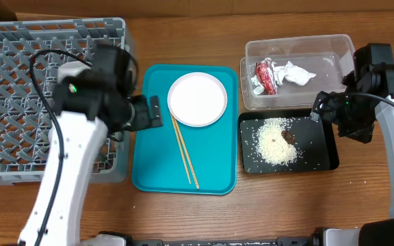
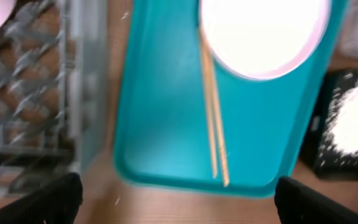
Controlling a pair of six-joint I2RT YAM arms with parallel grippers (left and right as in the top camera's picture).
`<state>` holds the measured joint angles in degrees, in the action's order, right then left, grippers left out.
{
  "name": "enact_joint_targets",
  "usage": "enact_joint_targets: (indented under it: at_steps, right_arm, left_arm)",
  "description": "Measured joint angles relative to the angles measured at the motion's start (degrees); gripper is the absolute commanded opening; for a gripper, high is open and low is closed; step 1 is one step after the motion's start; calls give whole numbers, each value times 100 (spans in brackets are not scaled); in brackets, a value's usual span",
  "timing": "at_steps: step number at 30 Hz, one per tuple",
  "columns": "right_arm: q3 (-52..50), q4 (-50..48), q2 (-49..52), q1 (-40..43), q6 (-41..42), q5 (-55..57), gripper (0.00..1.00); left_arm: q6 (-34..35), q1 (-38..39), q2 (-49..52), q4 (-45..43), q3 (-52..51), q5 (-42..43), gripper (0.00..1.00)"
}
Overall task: Sort waste into correct bins and load items into the dishwasher
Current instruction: 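Move the left gripper to the tray and grasp one wooden chopstick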
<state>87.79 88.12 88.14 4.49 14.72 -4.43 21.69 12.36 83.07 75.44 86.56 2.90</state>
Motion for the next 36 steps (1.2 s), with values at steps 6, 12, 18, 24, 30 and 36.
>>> enact_joint_targets:
  at_steps: [6, 12, 18, 24, 30, 36]
  right_arm:
    - [0, 0, 0, 2, 0, 4, 92]
    - [0, -9, 0, 0, 2, 17, 92]
    - [0, -7, 0, 0, 2, 20, 92]
    - [0, -7, 0, 0, 2, 20, 92]
    - [0, -9, 0, 2, 2, 17, 92]
    - [0, -7, 0, 2, 2, 20, 92]
  left_arm:
    - [190, 417, 101, -1198, -1172, -157, 100]
    - [208, 468, 741, -1945, -1980, -227, 100]
    - [173, 494, 1419, -2227, -2050, -223, 99]
    - [170, 671, 2065, -2317, -2055, -184, 92]
    - [74, 756, 2402, -2267, -2059, -166, 70]
    - [28, 754, 2446, -2208, -2059, -146, 25]
